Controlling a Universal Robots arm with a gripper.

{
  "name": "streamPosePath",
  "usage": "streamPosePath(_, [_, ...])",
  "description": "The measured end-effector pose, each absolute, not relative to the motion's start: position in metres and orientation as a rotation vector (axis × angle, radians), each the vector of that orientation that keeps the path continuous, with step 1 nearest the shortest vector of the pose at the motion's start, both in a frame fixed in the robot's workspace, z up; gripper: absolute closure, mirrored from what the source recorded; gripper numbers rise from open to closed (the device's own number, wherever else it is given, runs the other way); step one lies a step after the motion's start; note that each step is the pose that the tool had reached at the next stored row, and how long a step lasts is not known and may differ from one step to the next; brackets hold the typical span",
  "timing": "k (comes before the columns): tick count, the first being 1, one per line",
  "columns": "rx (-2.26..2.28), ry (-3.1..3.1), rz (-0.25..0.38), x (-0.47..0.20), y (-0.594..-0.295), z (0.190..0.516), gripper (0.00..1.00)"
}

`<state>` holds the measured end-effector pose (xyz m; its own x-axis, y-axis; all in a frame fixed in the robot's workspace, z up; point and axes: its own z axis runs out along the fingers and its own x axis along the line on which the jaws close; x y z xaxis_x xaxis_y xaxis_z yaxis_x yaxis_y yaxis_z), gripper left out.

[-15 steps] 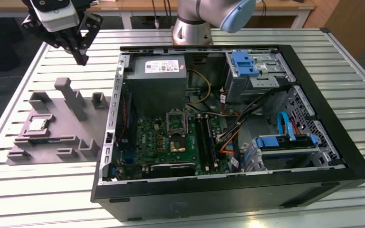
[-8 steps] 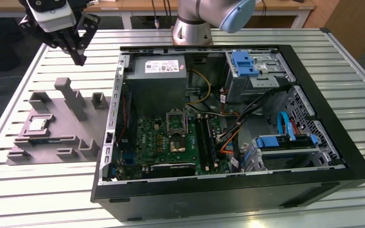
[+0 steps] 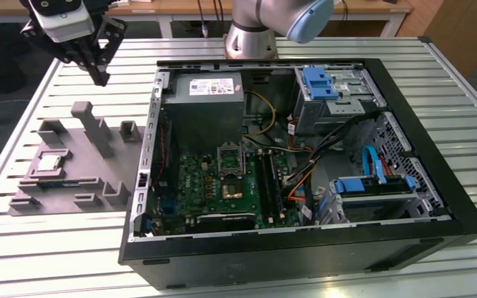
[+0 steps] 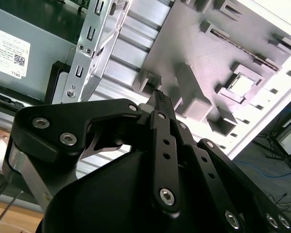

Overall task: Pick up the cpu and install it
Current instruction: 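Reach for the cpu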

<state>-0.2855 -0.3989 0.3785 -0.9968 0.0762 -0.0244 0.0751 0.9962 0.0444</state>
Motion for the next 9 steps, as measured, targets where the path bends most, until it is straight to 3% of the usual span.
streamPosePath(9, [0.118,3.112,0.068,-0.2902,-0.3989,0.3782,0.89])
